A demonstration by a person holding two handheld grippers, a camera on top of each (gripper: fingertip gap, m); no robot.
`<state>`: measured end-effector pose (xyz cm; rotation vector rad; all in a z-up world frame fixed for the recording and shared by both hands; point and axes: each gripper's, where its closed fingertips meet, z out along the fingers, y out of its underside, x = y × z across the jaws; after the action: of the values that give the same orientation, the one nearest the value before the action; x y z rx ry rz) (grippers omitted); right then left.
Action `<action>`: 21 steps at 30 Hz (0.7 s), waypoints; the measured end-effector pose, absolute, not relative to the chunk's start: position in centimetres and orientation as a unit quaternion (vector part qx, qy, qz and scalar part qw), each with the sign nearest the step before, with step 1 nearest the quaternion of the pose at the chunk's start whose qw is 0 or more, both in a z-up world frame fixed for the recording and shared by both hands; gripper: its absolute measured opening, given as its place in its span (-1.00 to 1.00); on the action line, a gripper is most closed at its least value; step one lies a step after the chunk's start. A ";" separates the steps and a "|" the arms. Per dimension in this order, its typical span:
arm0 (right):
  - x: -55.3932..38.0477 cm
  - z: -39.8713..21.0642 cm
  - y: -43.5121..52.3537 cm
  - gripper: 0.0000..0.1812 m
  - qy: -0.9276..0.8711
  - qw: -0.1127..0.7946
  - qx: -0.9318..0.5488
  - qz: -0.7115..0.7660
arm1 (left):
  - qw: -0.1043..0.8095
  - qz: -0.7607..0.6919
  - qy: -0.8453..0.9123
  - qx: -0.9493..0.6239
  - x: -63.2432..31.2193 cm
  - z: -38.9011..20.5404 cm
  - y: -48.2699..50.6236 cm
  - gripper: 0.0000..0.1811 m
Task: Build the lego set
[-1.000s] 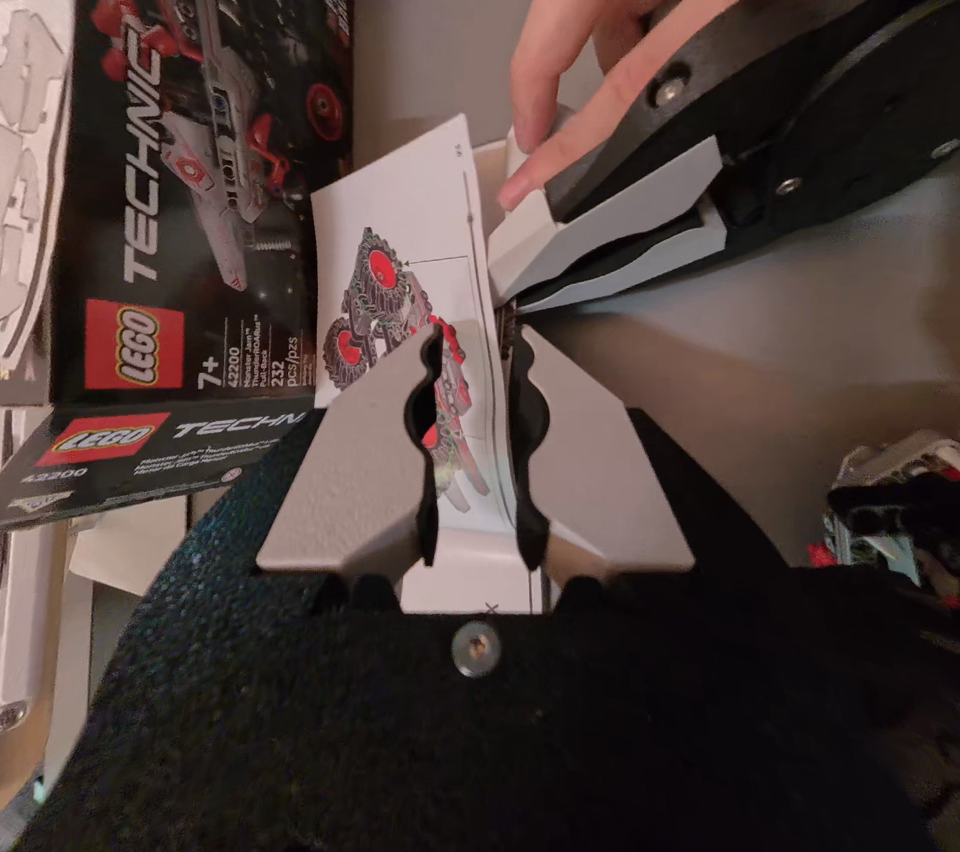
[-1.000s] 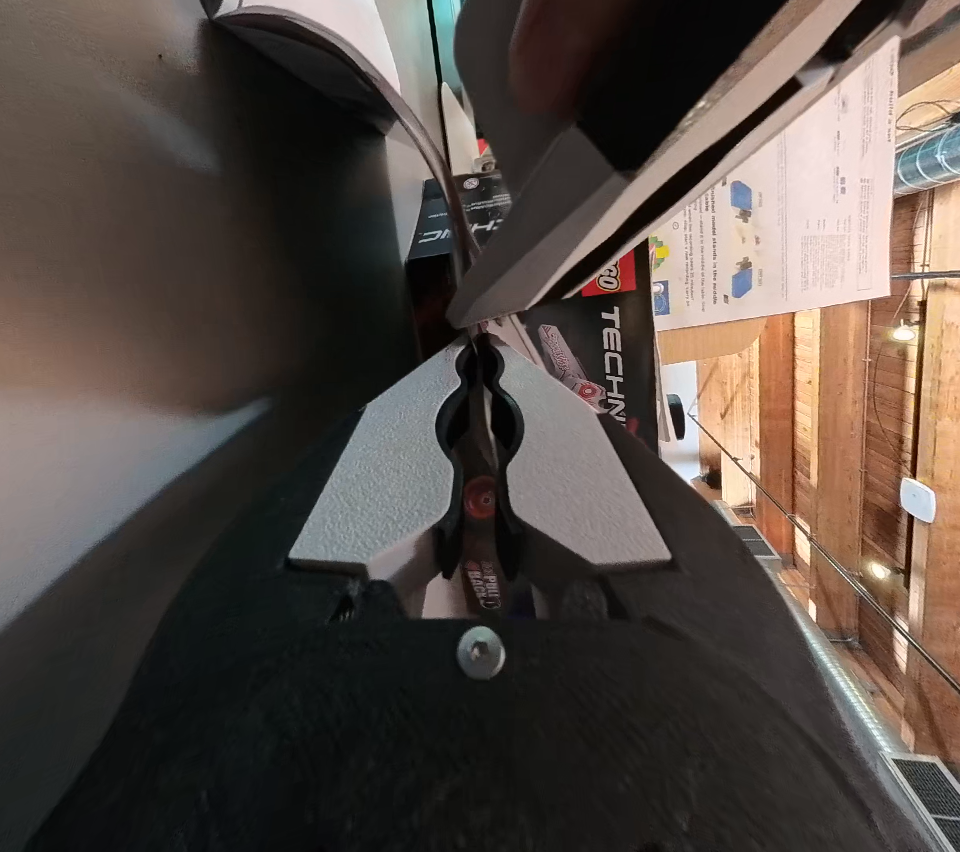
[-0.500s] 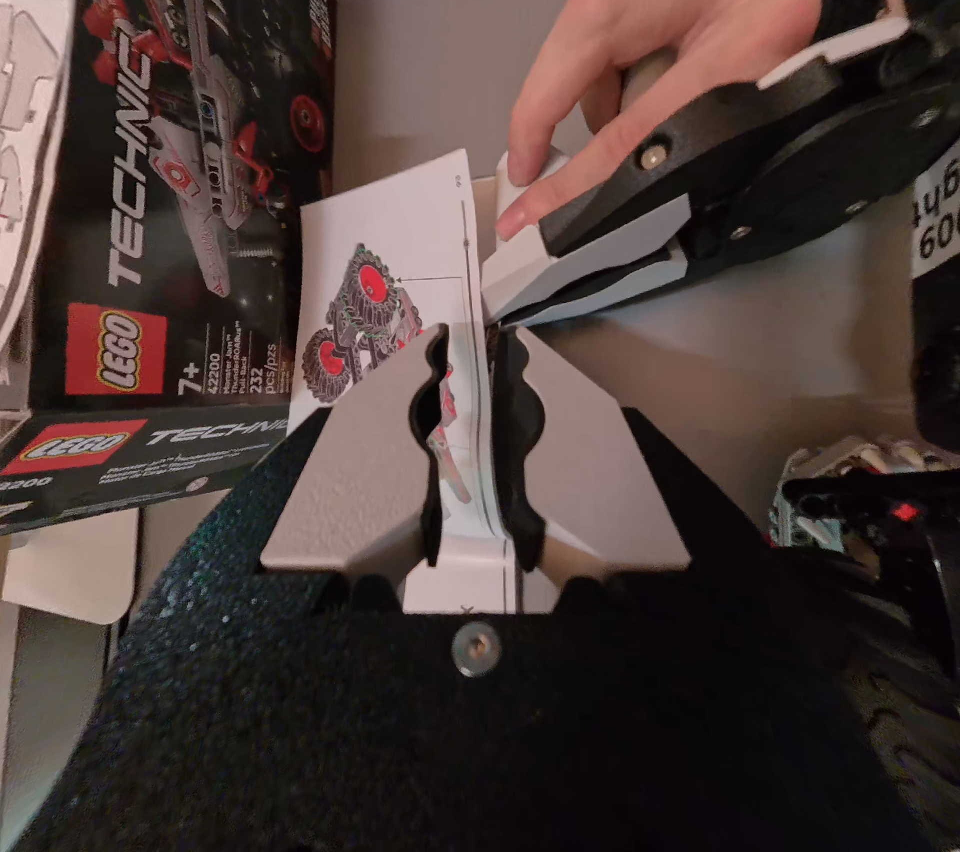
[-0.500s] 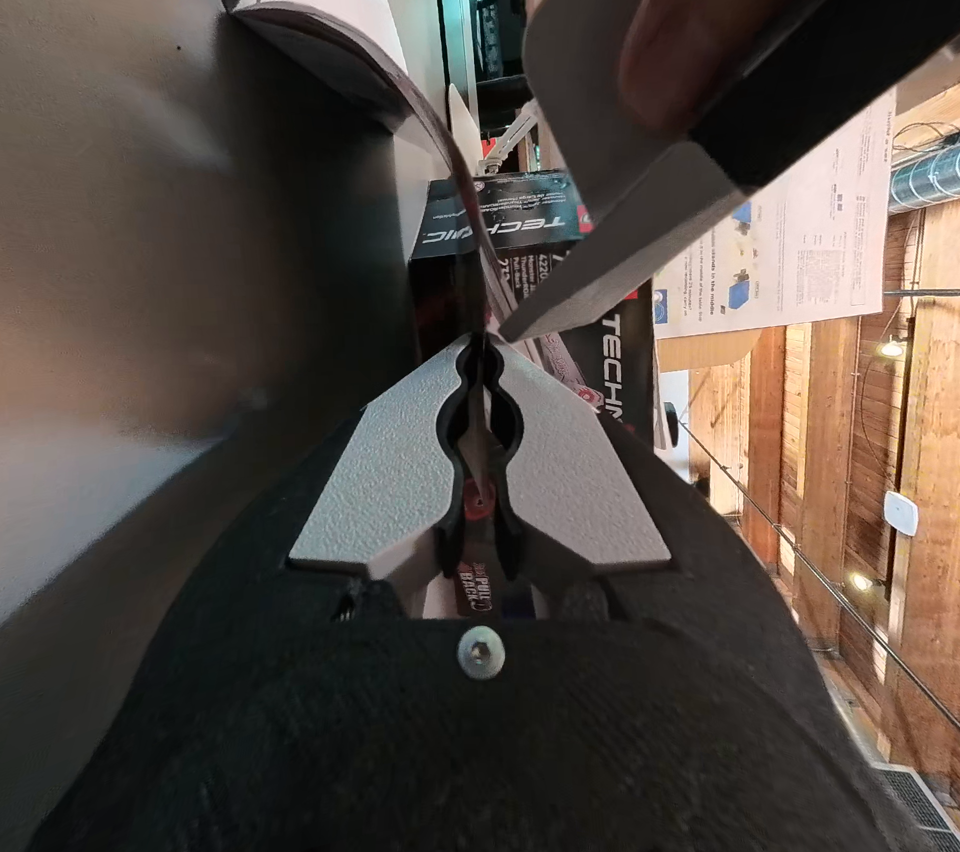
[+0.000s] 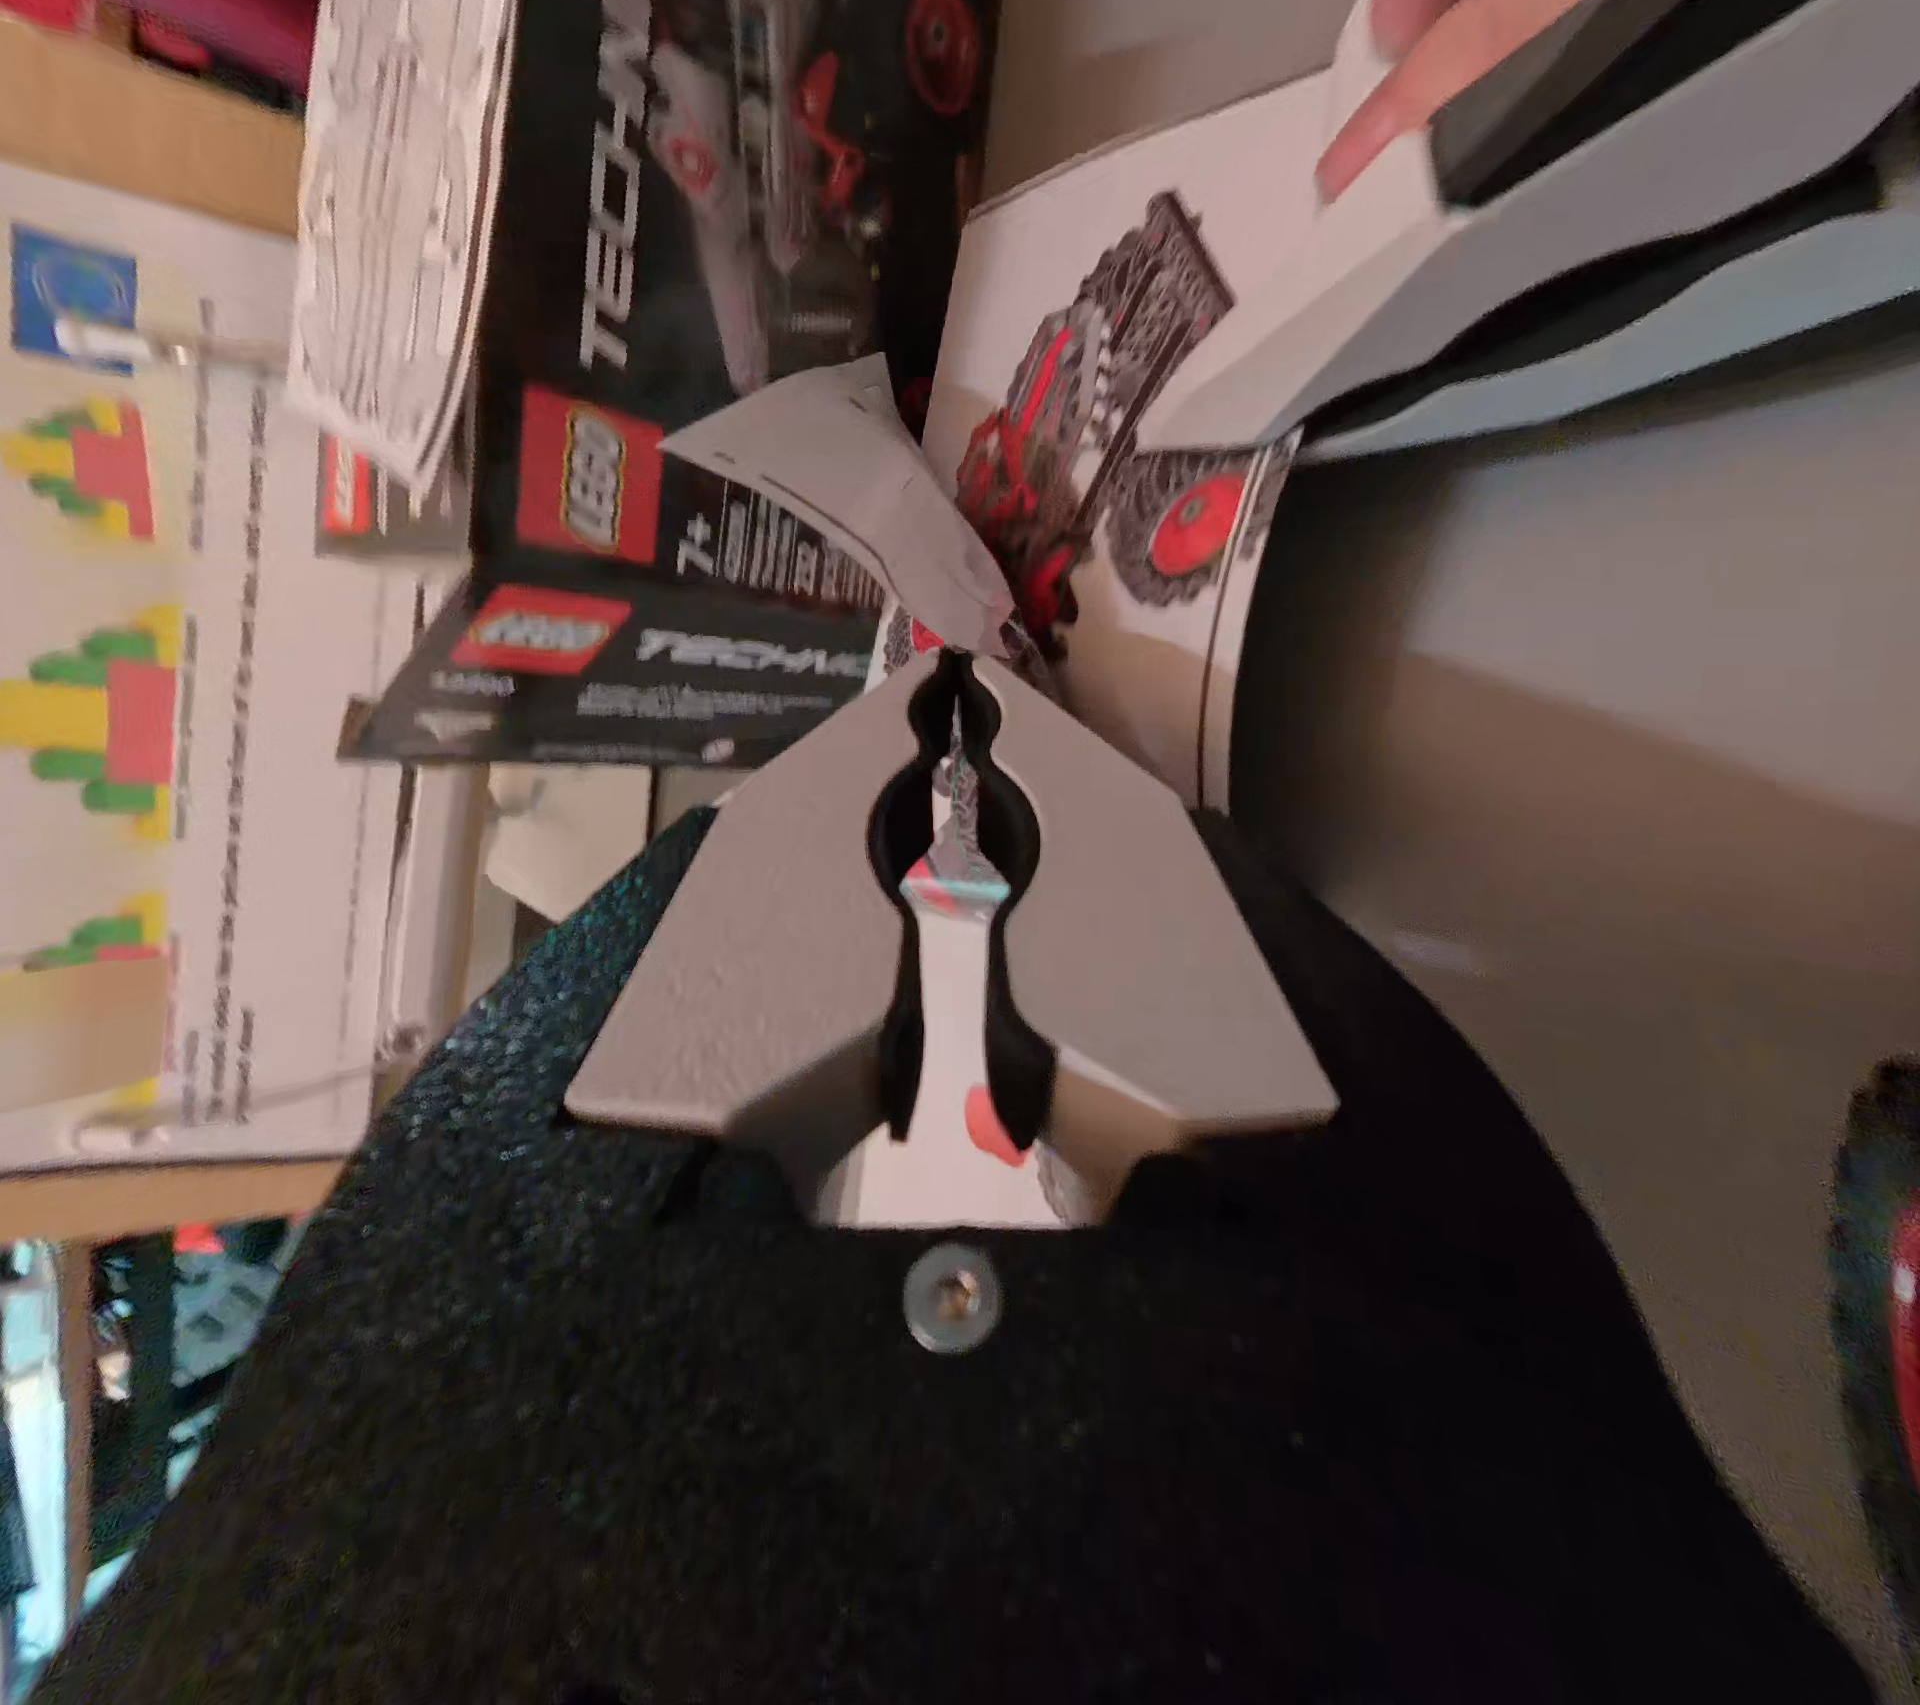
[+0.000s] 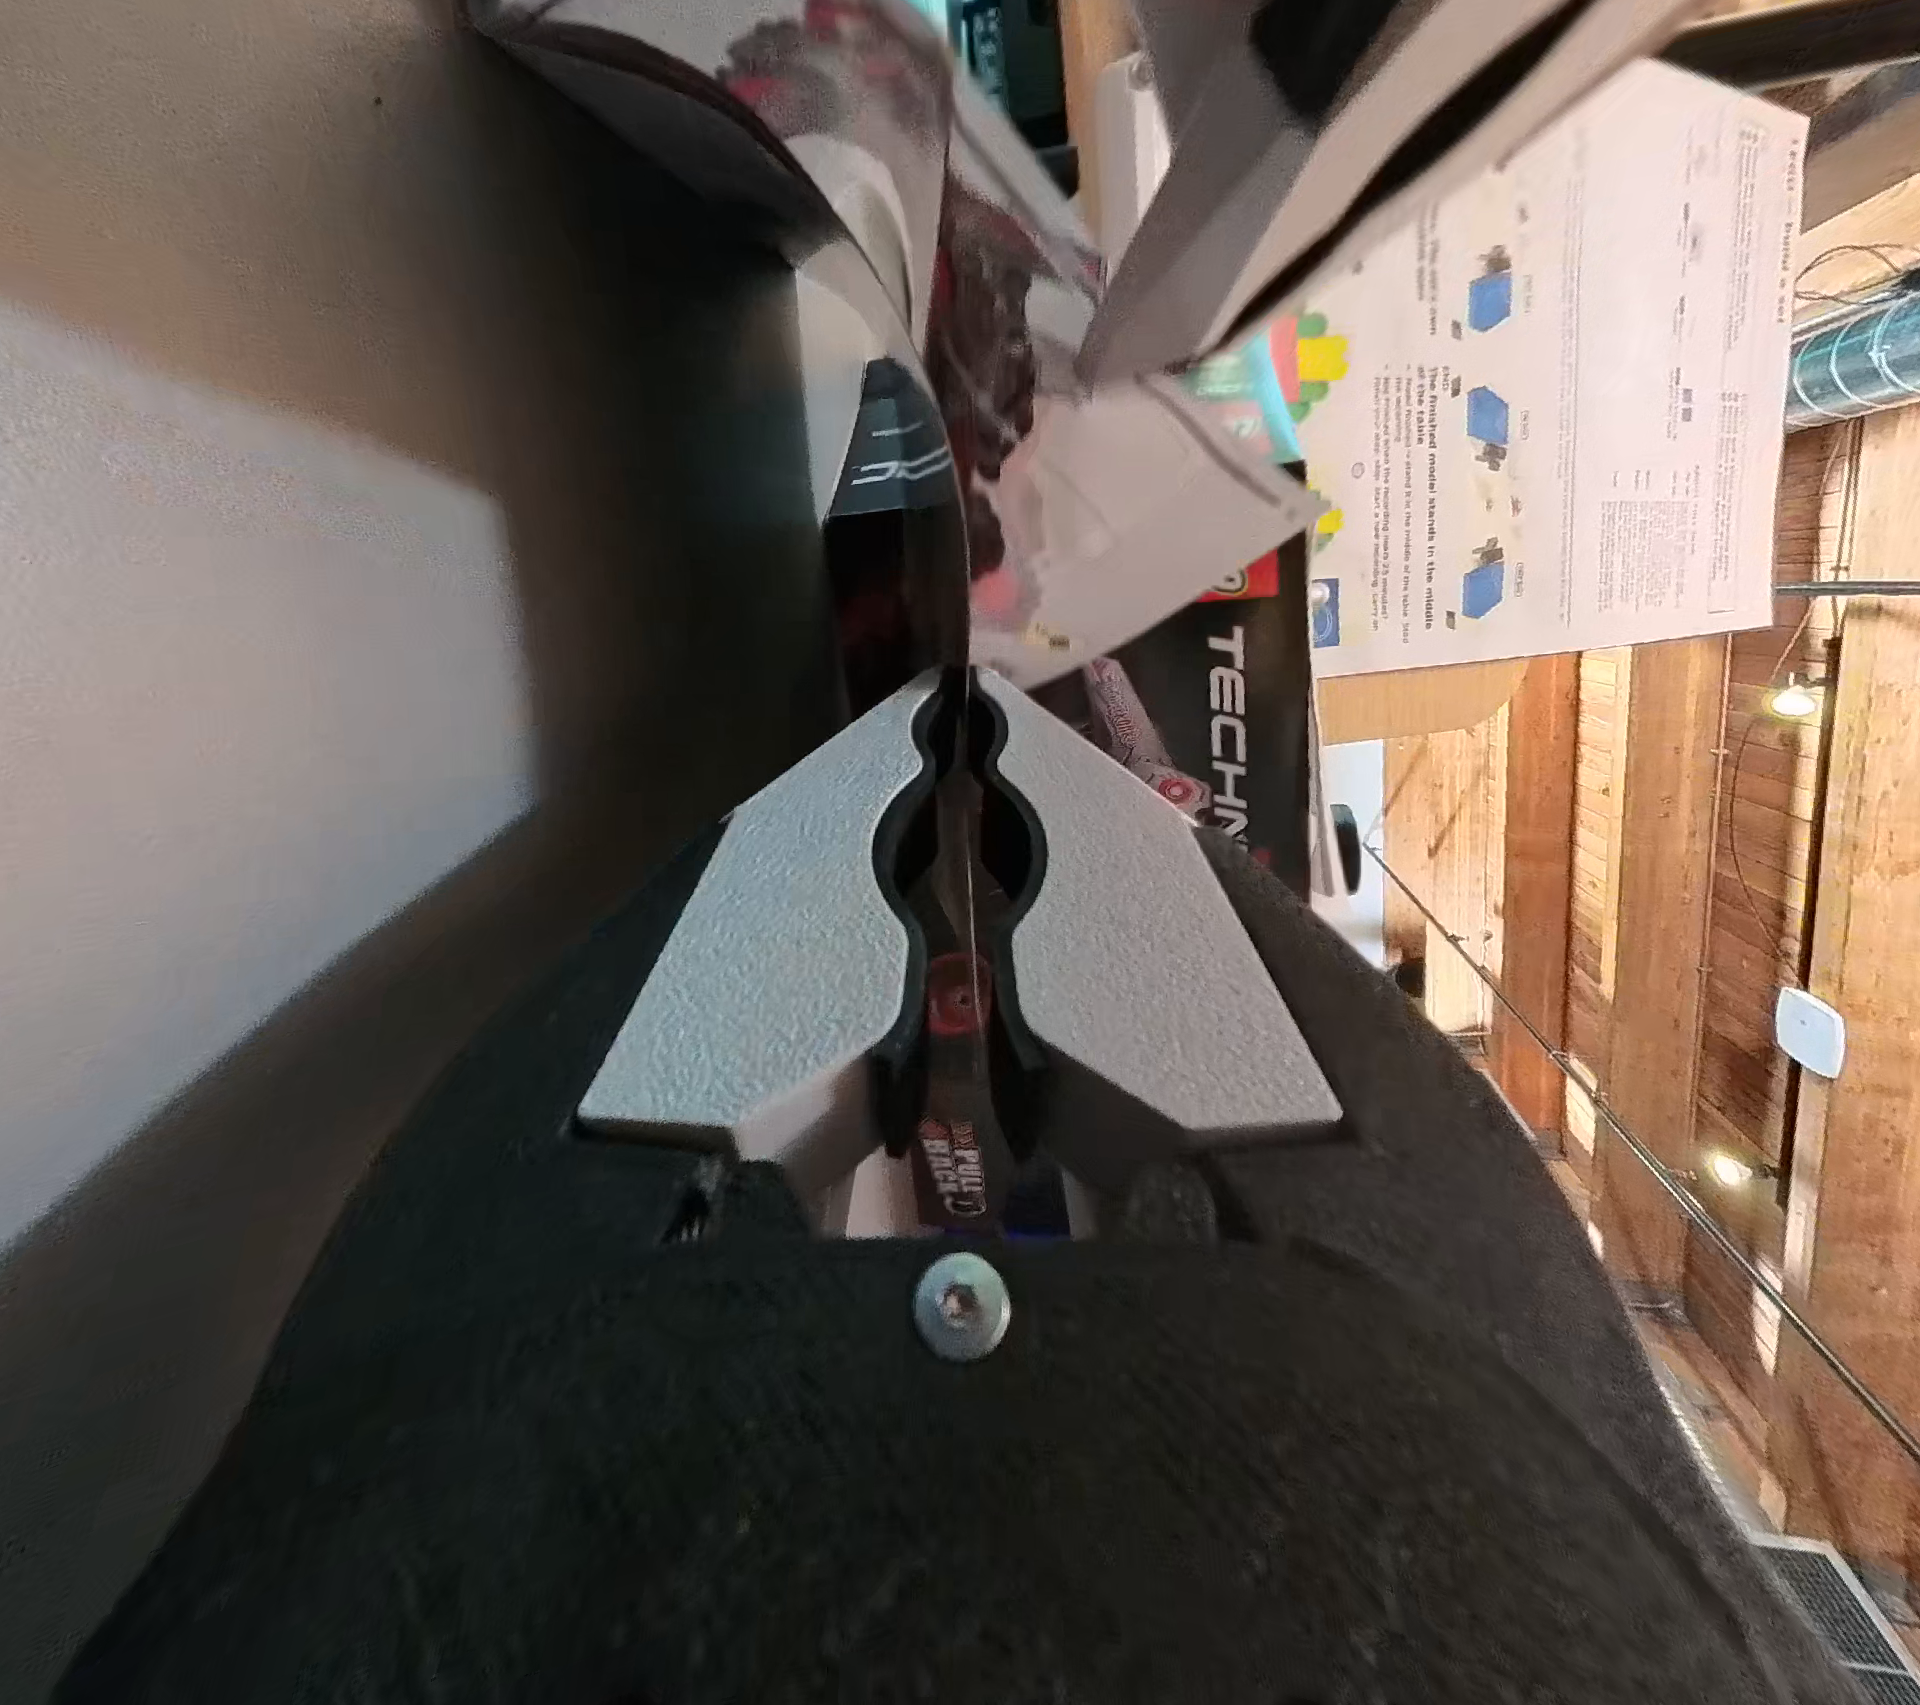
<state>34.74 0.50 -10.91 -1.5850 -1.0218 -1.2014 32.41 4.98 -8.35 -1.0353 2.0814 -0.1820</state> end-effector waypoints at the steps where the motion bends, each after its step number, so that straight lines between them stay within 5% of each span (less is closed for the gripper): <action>1: 34.8 -11.1 0.4 -1.00 -0.413 0.433 -0.640 -0.481 | 0.389 -0.081 0.814 -0.422 31.7 -8.3 5.4 -1.00; 21: 34.5 -14.5 -3.2 -1.00 -0.457 0.384 -0.712 -0.369 | 0.303 -0.162 0.613 -0.711 11.0 -13.1 15.0 -0.81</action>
<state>34.46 -3.24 -14.48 -1.8147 -1.1649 -0.9397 11.01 15.00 -13.14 -1.8860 1.6258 -0.4287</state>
